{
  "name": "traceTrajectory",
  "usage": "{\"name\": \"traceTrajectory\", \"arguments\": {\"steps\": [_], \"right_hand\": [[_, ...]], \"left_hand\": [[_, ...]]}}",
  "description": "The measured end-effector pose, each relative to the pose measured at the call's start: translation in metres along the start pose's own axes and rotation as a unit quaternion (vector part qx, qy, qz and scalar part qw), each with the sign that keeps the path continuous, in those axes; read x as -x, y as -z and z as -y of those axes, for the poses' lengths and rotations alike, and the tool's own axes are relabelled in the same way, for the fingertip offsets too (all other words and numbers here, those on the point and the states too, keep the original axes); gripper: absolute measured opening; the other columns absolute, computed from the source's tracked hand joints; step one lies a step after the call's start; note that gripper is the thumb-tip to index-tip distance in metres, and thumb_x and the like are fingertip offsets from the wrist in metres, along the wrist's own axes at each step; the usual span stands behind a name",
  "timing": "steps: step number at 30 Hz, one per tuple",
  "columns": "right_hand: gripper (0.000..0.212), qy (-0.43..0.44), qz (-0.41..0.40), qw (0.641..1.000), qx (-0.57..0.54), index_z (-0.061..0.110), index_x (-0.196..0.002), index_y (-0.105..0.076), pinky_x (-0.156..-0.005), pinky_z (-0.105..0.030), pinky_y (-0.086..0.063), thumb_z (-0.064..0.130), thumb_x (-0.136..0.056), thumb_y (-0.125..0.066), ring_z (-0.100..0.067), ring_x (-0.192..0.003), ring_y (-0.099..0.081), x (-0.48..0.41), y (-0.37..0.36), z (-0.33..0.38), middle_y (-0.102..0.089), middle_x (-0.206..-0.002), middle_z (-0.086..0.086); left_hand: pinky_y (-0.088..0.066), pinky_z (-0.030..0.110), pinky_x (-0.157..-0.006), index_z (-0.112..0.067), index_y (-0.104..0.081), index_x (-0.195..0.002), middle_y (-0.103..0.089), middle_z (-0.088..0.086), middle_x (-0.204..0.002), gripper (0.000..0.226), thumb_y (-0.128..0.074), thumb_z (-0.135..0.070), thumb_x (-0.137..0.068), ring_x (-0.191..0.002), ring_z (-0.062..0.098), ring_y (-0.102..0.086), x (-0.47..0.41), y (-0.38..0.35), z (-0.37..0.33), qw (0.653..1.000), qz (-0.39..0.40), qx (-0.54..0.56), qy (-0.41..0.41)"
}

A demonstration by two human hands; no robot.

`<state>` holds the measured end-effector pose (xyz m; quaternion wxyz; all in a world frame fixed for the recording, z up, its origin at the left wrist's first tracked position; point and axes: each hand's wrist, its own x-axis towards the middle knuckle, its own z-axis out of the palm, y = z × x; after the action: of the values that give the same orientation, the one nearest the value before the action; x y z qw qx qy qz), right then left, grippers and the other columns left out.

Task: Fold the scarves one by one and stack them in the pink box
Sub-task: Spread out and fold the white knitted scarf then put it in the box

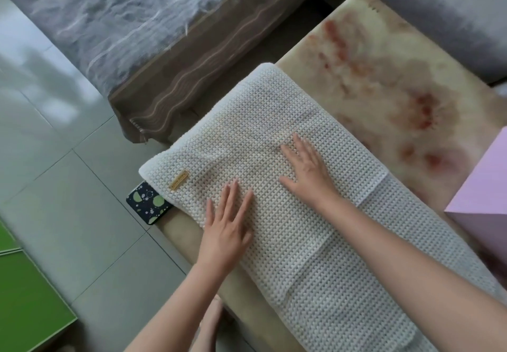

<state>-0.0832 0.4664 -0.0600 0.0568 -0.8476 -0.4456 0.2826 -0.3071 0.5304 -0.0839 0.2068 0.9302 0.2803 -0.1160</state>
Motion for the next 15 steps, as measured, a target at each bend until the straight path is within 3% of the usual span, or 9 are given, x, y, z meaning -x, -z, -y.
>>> {"name": "traceTrajectory", "arguments": {"steps": [2, 4, 6, 8, 11, 15], "right_hand": [[0.081, 0.005, 0.035, 0.999, 0.033, 0.032, -0.15, 0.008, -0.118, -0.043, 0.01, 0.05, -0.094, -0.046, -0.016, -0.141, 0.026, 0.017, -0.008, -0.012, 0.027, -0.155, 0.002], [0.081, -0.004, 0.036, 0.999, 0.033, 0.032, -0.15, 0.008, -0.118, -0.041, 0.012, 0.053, -0.093, -0.045, -0.017, -0.142, 0.026, 0.023, -0.009, -0.019, 0.026, -0.156, 0.001], [0.076, -0.015, 0.013, 1.0, 0.014, 0.03, -0.152, -0.003, -0.118, -0.042, 0.007, 0.051, -0.093, -0.047, -0.02, -0.145, 0.017, 0.027, -0.008, -0.017, 0.017, -0.158, 0.0], [0.065, -0.004, -0.031, 0.999, -0.013, 0.025, -0.149, -0.024, -0.119, -0.042, -0.005, 0.046, -0.093, -0.05, -0.021, -0.147, 0.0, 0.039, -0.01, -0.006, -0.002, -0.16, 0.0], [0.053, 0.051, -0.051, 0.997, -0.032, 0.021, -0.13, -0.05, -0.11, -0.038, -0.033, 0.052, -0.087, -0.055, -0.02, -0.132, -0.032, 0.073, -0.024, 0.019, -0.037, -0.143, -0.002], [0.055, 0.097, -0.029, 0.995, -0.018, 0.02, -0.101, -0.055, -0.08, -0.025, -0.043, 0.066, -0.071, -0.062, -0.013, -0.092, -0.051, 0.126, -0.058, 0.048, -0.05, -0.104, 0.002]], "left_hand": [[0.009, 0.05, -0.115, -0.033, 0.0, -0.151, 0.013, 0.002, -0.159, 0.07, -0.026, -0.052, -0.089, -0.144, 0.017, 0.018, 0.006, -0.004, 0.014, 1.0, -0.005, -0.016, -0.002], [0.008, 0.047, -0.115, -0.031, -0.005, -0.151, 0.008, 0.003, -0.159, 0.069, -0.026, -0.054, -0.09, -0.145, 0.018, 0.014, 0.009, -0.003, 0.025, 1.0, -0.013, -0.013, -0.004], [0.007, 0.046, -0.116, -0.026, -0.015, -0.151, -0.002, 0.005, -0.16, 0.064, -0.036, -0.045, -0.094, -0.147, 0.019, 0.007, 0.014, 0.001, 0.026, 0.999, -0.043, 0.019, 0.002], [-0.007, 0.048, -0.118, -0.018, -0.036, -0.144, -0.026, 0.01, -0.154, 0.056, -0.053, -0.024, -0.091, -0.145, 0.025, -0.013, 0.022, 0.006, 0.017, 0.99, -0.115, 0.072, 0.042], [-0.03, 0.047, -0.11, -0.016, -0.056, -0.123, -0.044, 0.008, -0.132, 0.04, -0.064, -0.01, -0.084, -0.128, 0.027, -0.033, 0.037, 0.016, -0.005, 0.954, -0.208, 0.149, 0.158], [-0.034, 0.038, -0.104, -0.015, -0.054, -0.118, -0.037, 0.007, -0.123, 0.034, -0.065, -0.013, -0.086, -0.116, 0.025, -0.041, 0.048, 0.013, -0.03, 0.873, -0.222, 0.3, 0.314]]}}
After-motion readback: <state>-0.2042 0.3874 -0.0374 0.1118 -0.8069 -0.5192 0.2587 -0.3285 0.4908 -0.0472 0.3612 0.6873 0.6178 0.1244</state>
